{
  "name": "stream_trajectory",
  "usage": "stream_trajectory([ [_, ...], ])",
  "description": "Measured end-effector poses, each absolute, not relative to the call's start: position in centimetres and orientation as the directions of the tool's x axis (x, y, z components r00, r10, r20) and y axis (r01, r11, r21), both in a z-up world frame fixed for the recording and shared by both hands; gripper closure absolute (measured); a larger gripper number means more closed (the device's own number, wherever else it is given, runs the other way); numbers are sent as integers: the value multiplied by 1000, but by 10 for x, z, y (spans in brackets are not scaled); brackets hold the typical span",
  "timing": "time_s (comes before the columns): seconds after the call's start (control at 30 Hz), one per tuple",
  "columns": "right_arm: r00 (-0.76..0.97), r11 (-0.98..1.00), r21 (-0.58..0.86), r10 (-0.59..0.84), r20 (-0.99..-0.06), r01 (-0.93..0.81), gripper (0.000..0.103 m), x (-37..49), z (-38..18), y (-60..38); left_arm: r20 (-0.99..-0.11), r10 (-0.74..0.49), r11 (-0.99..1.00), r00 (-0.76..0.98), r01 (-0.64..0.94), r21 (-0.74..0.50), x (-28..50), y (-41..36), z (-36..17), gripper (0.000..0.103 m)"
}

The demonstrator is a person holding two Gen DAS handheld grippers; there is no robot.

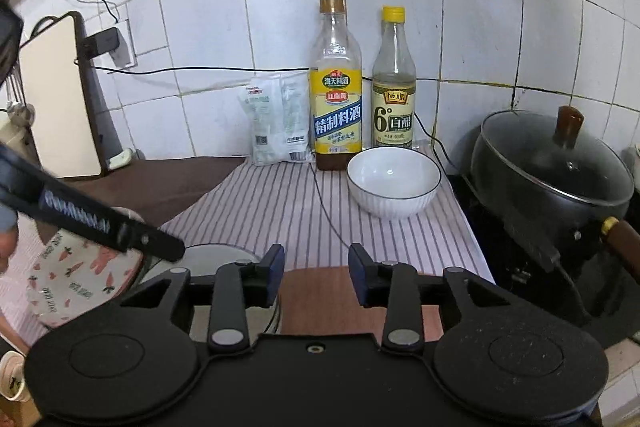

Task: Organize plates and bowls
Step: 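Move both tools to the white bowl by the bottles and grasp its rim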

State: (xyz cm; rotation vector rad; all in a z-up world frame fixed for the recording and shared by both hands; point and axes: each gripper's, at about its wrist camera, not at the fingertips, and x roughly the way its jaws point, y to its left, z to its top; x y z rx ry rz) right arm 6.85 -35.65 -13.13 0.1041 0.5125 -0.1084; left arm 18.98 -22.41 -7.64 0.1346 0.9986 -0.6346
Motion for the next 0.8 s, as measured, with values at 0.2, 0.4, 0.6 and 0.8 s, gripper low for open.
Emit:
stream_trajectory([
  [0.2, 860, 986, 13, -139, -491, 167, 49, 102, -153, -370, -773, -517, 779, 366, 575, -249, 226, -240, -72, 57],
  [0.4, 827, 976, 4, -184, -531, 220, 37, 140, -175, -392, -744, -537, 773, 398, 585, -245, 256, -264, -82, 54],
  [0.6, 845, 966, 110, -145, -515, 234, 35, 162, -185, -415, -730, -551, 774, 405, 576, -264, 287, -292, -104, 42],
  [0.8, 833, 958, 122, -158, -530, 259, 28, 183, -197, -427, -709, -583, 765, 397, 562, -314, 317, -315, -120, 39],
])
